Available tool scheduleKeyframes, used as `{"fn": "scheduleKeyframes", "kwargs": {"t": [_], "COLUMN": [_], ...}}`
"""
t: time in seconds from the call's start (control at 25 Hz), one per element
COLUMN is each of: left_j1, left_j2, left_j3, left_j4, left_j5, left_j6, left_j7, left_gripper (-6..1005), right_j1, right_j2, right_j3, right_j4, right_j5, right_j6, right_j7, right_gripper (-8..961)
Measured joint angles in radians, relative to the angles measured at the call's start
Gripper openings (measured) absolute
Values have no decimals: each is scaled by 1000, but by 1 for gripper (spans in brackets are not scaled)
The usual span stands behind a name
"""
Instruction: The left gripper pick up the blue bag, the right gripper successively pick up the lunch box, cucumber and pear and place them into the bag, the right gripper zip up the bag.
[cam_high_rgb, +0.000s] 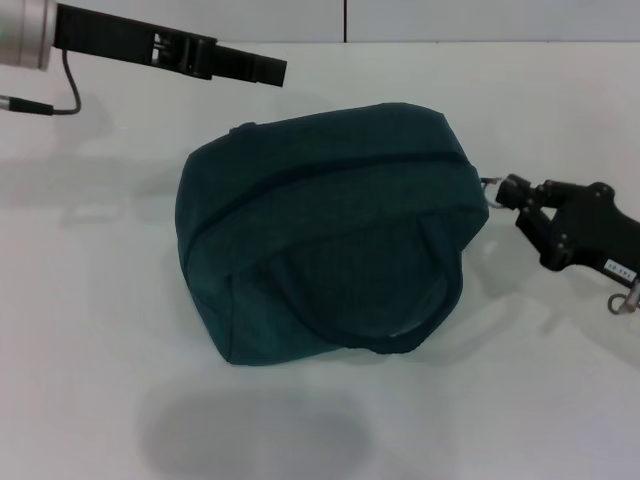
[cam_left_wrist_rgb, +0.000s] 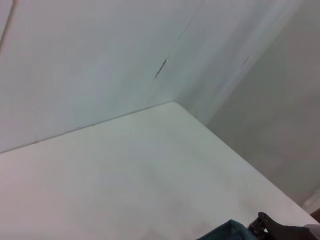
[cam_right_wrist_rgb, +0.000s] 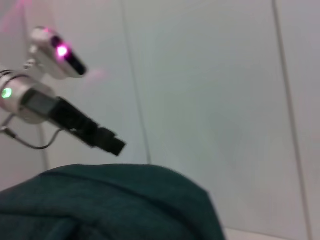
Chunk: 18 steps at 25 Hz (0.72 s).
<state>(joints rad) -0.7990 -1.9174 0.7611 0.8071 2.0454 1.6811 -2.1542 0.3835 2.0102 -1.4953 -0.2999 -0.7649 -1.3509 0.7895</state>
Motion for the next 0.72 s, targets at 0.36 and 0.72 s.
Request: {"fn": "scheduleKeyframes", "kwargs": {"t": [0.36, 0.72], "left_j1": [8, 45], "left_j2": [-10, -13], "left_j3": [-12, -13], "left_j4": [2, 3], "left_j5": [-10, -67], "left_j6": [0, 0], "left_j7": [13, 59], "left_gripper": [260, 269], "right_j1": [4, -10], "right_j2": [5, -1], "right_j3": [38, 140], "right_j4": [-2, -9], "right_j5": [2, 4], "right_j6": [80, 97], "right_j7": [-25, -38], "right_gripper": [200, 584]}}
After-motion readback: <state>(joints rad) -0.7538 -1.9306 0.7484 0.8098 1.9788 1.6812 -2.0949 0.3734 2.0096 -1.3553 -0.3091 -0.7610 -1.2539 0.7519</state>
